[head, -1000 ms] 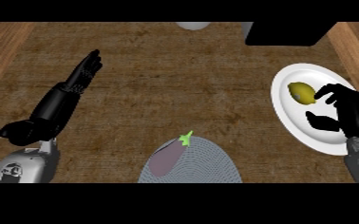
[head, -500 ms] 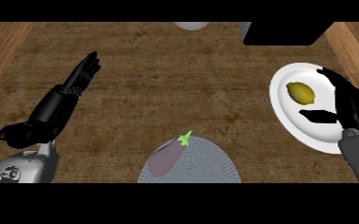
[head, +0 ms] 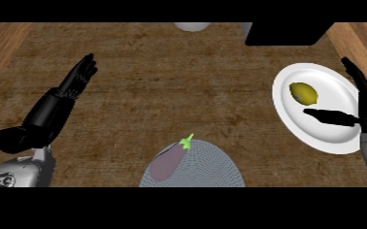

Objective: Pick the lemon from the placemat and place it in the plate

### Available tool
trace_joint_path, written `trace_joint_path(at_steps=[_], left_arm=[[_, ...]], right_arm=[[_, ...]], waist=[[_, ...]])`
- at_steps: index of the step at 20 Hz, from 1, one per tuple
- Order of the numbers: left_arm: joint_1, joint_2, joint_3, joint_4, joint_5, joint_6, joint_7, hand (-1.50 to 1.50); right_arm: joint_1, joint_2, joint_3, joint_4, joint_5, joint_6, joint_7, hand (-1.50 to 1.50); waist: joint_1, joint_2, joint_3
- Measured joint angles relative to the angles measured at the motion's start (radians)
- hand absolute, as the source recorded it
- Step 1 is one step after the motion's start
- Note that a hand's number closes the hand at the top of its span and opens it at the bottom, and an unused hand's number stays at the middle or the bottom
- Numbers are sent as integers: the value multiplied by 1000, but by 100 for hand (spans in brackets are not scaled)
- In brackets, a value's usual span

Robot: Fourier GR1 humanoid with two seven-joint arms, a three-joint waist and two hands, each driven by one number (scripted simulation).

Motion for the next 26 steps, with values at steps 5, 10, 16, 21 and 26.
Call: trace_joint_path(at_steps=[5, 10, 16, 21, 26], left_arm=[[6, -3, 5, 7, -6, 4, -10, 0], [7, -4, 12, 14, -2, -7, -17, 0], [6, -20, 2, 0, -15, -9, -7, 0], [1, -28, 13, 4, -18, -19, -7, 0], [-1, -43, 6, -9, -34, -19, 3, 0]], right_arm=[[62, -4, -106, -67, -223, 192, -32, -150], [158, -67, -224, -100, -398, 386, -68, -150], [248, -179, -343, -38, -499, 600, -139, -150], [289, -231, -405, 19, -508, 704, -192, -150], [315, -275, -439, 92, -480, 771, -258, -150]], waist=[[-8, -1, 0], [-6, 0, -1], [2, 2, -1], [6, 3, 0], [7, 3, 0]])
